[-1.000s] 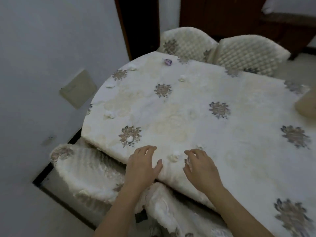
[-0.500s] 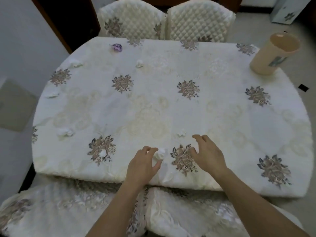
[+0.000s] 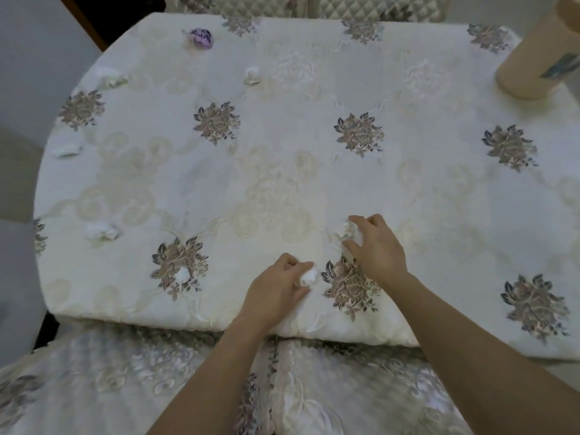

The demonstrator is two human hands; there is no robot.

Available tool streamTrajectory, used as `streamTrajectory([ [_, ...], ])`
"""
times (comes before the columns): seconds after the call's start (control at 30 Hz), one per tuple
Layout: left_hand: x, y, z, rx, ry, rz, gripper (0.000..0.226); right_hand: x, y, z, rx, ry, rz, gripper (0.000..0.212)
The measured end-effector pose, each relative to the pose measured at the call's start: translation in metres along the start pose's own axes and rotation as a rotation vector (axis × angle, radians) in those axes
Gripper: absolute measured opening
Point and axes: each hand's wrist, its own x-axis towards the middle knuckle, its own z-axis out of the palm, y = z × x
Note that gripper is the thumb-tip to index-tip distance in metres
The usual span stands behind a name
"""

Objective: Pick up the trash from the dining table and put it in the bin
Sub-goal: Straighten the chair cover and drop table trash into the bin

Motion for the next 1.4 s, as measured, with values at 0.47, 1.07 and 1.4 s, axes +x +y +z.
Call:
streamTrajectory([
  [0.47,-0.009,-0.011,0.001,-0.050,0.179,-0.018,0.021,-0.004,-0.013,0.017,0.022,0.159,-0.035,0.017],
  [1.07,-0.031,0.088,-0.088,-0.504,0.547,-0.118,0.020,-0.087,-0.057,-0.092,0.518,0.335,-0.091,0.016],
  [1.4,-0.060,0.138,-0.097,-0.509,0.590,-0.038,0.015,-0.131,-0.048,-0.124,0.535,0.413,-0.127,0.015],
])
